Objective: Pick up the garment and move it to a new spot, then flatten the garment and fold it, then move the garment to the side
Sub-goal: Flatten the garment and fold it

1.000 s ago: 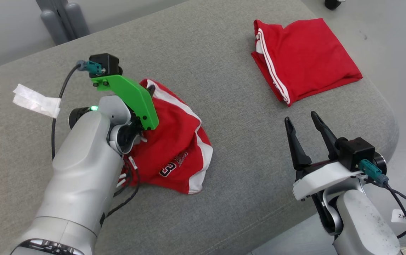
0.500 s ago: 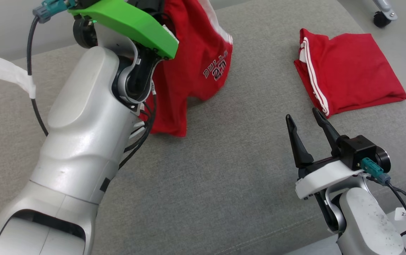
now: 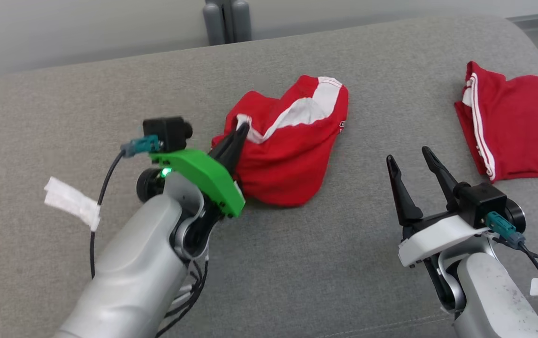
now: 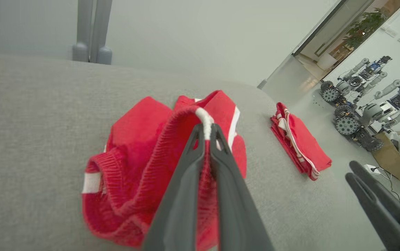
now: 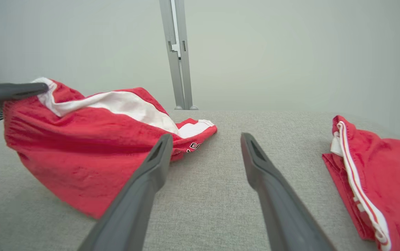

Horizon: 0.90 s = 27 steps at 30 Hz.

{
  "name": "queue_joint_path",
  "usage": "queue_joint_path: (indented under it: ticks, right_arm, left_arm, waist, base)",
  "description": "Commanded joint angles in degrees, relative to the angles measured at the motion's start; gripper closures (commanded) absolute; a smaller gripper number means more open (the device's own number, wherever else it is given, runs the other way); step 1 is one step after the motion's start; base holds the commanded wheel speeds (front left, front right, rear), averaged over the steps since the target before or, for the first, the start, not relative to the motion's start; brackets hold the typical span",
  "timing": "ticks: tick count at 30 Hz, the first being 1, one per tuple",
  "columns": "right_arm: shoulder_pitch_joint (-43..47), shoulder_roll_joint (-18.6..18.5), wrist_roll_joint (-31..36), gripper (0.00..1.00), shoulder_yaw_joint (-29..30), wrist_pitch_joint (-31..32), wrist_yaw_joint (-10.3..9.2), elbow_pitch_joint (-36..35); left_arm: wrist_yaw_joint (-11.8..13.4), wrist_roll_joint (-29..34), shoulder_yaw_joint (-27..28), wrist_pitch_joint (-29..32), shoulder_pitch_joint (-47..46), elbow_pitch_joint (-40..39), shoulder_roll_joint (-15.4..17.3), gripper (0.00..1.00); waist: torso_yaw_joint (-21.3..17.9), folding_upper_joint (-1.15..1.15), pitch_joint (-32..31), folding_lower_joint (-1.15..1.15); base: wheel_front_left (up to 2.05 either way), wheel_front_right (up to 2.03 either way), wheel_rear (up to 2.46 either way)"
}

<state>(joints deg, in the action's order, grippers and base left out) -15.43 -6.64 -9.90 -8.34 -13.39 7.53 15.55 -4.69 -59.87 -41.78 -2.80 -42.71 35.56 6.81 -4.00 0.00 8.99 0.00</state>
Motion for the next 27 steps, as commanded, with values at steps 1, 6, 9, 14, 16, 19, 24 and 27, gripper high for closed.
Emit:
queue_joint_path:
  ticks: [1, 6, 9, 14, 16, 19, 24, 27]
  right_arm:
    - [0.76, -0.2, 0.11, 0.0, 0.03, 0.08, -0.1, -0.26]
    - [0.97, -0.18, 0.11, 0.0, 0.01, 0.58, -0.1, -0.57]
    - [1.0, -0.24, -0.01, 0.0, -0.08, 0.67, -0.1, -0.6]
    - [0.67, -0.15, -0.26, 0.0, -0.65, 0.87, -0.1, -0.49]
    - [0.56, -0.25, -0.47, 0.0, -0.82, 0.85, -0.1, -0.31]
    - [0.66, -0.45, -0.57, 0.0, -0.58, 0.74, -0.1, -0.2]
    - [1.44, -0.75, -0.41, 0.0, 0.33, 0.61, -0.1, -0.31]
    - [2.03, -0.87, -0.29, 0.0, 0.89, 0.65, -0.1, -0.62]
  left_arm:
    - [0.38, -0.04, -0.15, 0.02, 2.31, -0.34, 1.11, 1.0]
    - [3.48, 1.92, -0.49, -1.51, 8.28, -0.74, 6.22, 1.0]
    - [4.53, 2.29, -1.19, -1.42, 11.05, -0.57, 7.84, 1.0]
    - [6.93, 4.29, -1.29, -3.75, 13.01, 1.28, 10.57, 1.0]
    - [7.45, 4.59, -0.91, -5.34, 13.69, 2.17, 10.58, 1.0]
    - [7.45, 3.88, 0.32, -8.08, 14.22, 2.89, 10.19, 0.0]
    - [6.44, 2.93, 4.07, -11.71, 15.84, 1.37, 8.93, 0.0]
    - [5.89, 3.69, 9.58, -12.43, 17.76, -1.89, 8.21, 0.0]
  waist:
    - [2.73, 0.0, 0.06, 0.0]
    - [4.43, 0.0, -0.14, 0.0]
    - [4.87, 0.0, -0.33, 0.0]
    - [4.5, 0.0, -0.42, 0.0]
    - [4.05, 0.0, -0.46, 0.0]
    - [3.36, 0.0, -0.59, 0.0]
    - [2.72, 0.0, -1.32, 0.0]
    - [2.54, 0.0, -1.95, 0.0]
  base:
    - [0.0, 0.0, 0.0]
    - [0.0, 0.0, 0.0]
    - [0.0, 0.0, 0.0]
    - [0.0, 0.0, 0.0]
    - [0.0, 0.0, 0.0]
    - [0.0, 0.0, 0.0]
    - [0.0, 0.0, 0.0]
    - [0.0, 0.0, 0.0]
